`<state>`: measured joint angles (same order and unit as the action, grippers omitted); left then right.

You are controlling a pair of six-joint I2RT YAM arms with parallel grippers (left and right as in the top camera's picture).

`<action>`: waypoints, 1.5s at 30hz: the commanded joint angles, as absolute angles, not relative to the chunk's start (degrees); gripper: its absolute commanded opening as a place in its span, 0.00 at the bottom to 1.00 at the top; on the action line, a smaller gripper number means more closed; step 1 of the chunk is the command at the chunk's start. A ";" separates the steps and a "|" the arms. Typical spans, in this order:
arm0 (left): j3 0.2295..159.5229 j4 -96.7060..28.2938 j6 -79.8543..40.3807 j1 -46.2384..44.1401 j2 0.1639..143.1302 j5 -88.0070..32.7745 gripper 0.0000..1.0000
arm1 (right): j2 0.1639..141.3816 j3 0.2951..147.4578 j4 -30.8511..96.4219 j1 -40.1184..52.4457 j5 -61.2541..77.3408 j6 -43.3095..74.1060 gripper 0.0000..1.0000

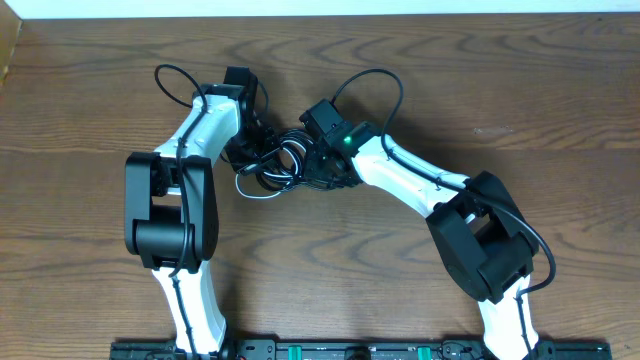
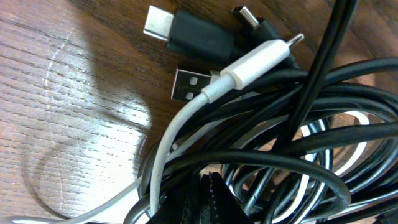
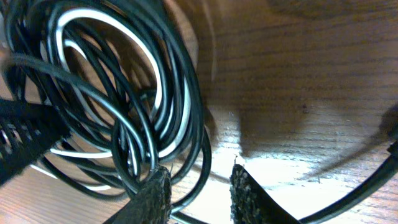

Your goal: Untangle cables

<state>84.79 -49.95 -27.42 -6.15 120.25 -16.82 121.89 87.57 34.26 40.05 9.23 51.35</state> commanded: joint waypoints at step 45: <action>84.86 -50.30 -28.16 -5.80 120.99 -15.90 0.08 | 122.30 84.44 35.70 39.97 1.08 67.18 0.02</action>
<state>84.79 -50.11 -27.42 -6.15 120.25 -16.64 121.89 85.93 34.74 41.74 2.59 68.36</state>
